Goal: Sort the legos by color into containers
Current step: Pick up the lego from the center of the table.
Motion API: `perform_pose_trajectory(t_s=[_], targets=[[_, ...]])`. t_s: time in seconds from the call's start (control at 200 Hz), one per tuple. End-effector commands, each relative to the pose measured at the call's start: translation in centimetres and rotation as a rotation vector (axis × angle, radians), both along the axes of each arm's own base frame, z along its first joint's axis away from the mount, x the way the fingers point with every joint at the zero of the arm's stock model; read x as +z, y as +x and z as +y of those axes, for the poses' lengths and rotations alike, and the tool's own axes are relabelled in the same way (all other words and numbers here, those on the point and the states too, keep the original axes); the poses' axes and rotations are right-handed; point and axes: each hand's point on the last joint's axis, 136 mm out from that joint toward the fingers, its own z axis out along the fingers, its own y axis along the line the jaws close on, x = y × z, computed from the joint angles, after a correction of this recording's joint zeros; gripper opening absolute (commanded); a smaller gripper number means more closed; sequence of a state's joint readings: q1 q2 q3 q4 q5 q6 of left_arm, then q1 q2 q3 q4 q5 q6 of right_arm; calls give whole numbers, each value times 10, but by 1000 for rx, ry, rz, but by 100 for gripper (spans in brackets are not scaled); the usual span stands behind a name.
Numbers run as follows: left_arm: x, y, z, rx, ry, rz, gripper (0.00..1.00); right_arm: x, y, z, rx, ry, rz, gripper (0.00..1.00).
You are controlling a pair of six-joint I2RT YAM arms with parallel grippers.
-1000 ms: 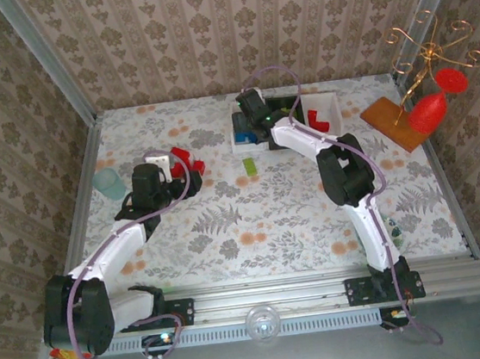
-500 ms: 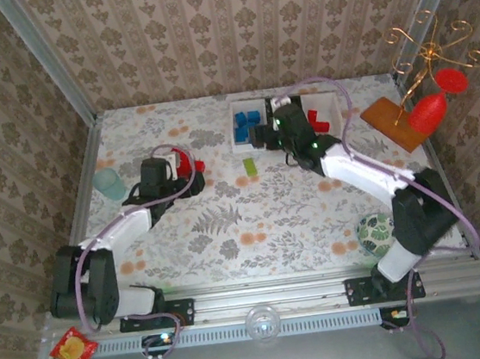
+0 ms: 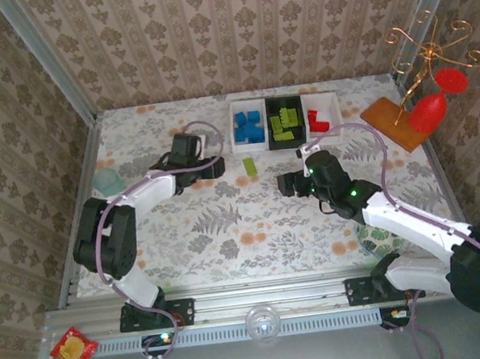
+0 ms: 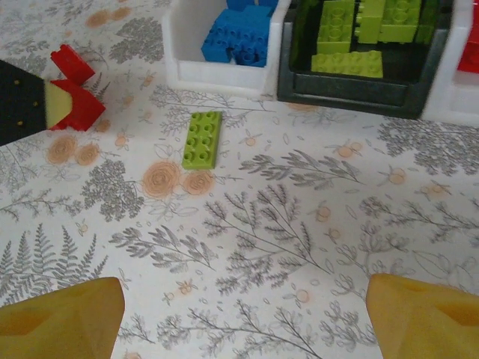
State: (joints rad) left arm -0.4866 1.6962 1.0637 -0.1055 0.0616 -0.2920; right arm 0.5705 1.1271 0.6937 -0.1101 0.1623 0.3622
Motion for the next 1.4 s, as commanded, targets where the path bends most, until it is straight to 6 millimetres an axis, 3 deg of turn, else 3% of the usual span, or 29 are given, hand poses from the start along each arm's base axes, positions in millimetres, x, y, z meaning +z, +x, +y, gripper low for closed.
perform_pose_trajectory(t_s=[0.0, 0.295, 0.52, 0.8, 0.965, 1.15, 1.275, 1.395], targets=[[-5, -5, -26, -14, 49, 6, 75, -10, -4, -22, -54, -63, -6, 86], [-31, 1, -87, -61, 192, 18, 77, -16, -10, -46, -93, -58, -61, 87], [-53, 11, -98, -45, 285, 45, 73, -16, -17, -62, -134, -27, -84, 88], [-73, 13, -111, -75, 277, 98, 67, -18, -19, -63, -130, -5, -82, 88], [-88, 13, -105, -65, 279, 123, 62, -20, -19, -62, -129, -2, -75, 88], [-99, 3, -83, -31, 308, 129, 50, -20, -19, -63, -133, -7, -76, 88], [-99, -5, -73, -14, 298, 123, 44, -21, -19, -64, -135, -8, -75, 88], [-90, -8, -77, -23, 259, 105, 40, -22, -18, -64, -136, -10, -72, 88]])
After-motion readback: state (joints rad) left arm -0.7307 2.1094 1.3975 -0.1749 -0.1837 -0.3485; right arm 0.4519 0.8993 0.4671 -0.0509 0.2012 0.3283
